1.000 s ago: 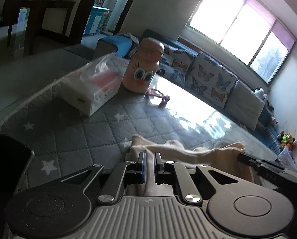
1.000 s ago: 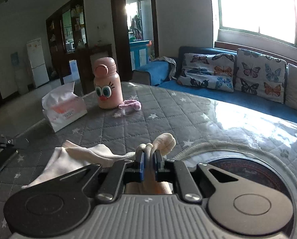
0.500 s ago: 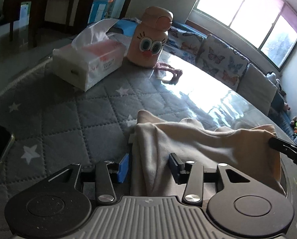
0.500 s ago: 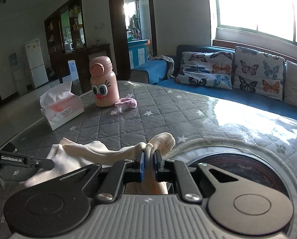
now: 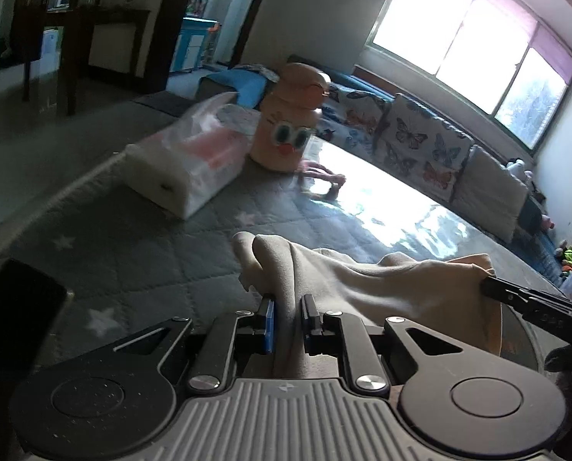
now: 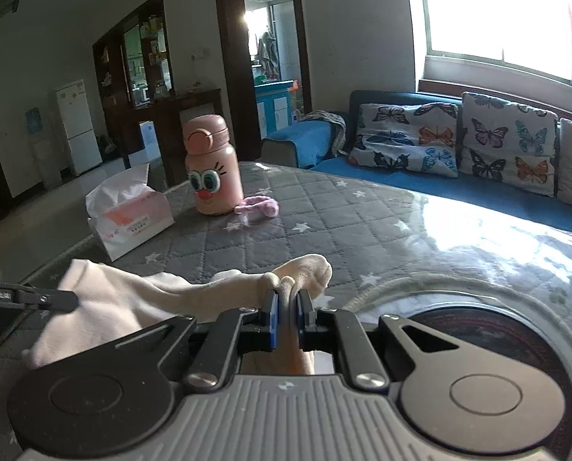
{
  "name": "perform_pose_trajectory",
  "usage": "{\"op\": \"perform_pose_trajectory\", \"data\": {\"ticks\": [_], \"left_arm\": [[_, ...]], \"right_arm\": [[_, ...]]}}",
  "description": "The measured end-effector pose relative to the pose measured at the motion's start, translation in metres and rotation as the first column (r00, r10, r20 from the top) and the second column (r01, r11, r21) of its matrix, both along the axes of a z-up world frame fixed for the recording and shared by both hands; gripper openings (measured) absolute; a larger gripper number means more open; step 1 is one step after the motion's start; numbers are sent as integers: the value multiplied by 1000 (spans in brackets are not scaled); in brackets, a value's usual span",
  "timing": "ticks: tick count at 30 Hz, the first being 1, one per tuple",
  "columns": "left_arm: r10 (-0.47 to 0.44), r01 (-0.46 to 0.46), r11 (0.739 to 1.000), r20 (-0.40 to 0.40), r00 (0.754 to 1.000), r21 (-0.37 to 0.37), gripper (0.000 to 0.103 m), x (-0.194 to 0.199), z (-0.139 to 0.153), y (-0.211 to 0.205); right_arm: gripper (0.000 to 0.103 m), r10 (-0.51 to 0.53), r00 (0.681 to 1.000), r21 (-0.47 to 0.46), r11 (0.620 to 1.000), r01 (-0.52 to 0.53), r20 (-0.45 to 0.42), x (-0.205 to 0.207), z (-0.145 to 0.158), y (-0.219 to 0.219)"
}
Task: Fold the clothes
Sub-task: 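Lower the folded shirt onto the table and open both grippers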
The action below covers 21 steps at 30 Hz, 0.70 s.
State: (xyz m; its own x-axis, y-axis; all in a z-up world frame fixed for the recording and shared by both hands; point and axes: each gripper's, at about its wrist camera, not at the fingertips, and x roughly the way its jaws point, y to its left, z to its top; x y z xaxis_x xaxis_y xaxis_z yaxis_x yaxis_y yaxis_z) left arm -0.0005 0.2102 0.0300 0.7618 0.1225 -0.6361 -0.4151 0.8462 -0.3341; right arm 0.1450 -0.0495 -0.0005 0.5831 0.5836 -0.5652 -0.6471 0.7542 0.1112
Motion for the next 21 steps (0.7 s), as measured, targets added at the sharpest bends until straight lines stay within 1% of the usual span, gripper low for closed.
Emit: {"op": "perform_pose_trajectory", "data": {"ticks": [2,3,4,7,8,9,11,14,16,17,18,21], "left_arm": [[17,-17,1000,-21,1000,7,16,1,-3,5],[23,-23,1000,-35,999,4,17,1,-6,8],[24,-24,1000,-44,999,-1,18,1,-9,10],[30,-30,1000,-57,998,2,22,-1,-13,14],[33,-33,999,-58,998,5,25,-2,-13,15],[36,-36,999,-52,998,6,33,-3,-12,16],[37,-36,999,-28,999,15,35,-3,-7,17],[7,-7,1000,-3,1000,23,35,4,-1,13],[-16,16,1000,-6,1000,27,36,14,-3,10],[-24,24,999,-11,1000,27,37,20,-5,9],[-32,32,999,-18,999,27,41,25,-7,8],[-48,49,999,-43,998,19,43,40,-16,8]], "right_arm": [[10,9,1000,-3,1000,-9,-12,3,-6,8],[12,10,1000,-12,1000,-10,-12,4,-9,12],[16,5,1000,-25,1000,-5,-6,4,-12,15],[17,-3,1000,-40,999,3,-16,7,-16,17],[17,-6,1000,-43,999,5,-15,8,-16,16],[17,-7,1000,-46,999,7,-10,8,-16,16],[17,3,1000,-39,999,-3,-16,8,-14,16],[17,22,999,-42,999,-24,-33,10,-16,22],[17,30,998,-45,998,-32,-50,13,-21,27],[17,32,998,-45,998,-35,-62,15,-24,29],[17,34,996,-44,998,-38,-76,17,-27,31],[17,34,994,-52,998,-40,-108,25,-37,36]]}}
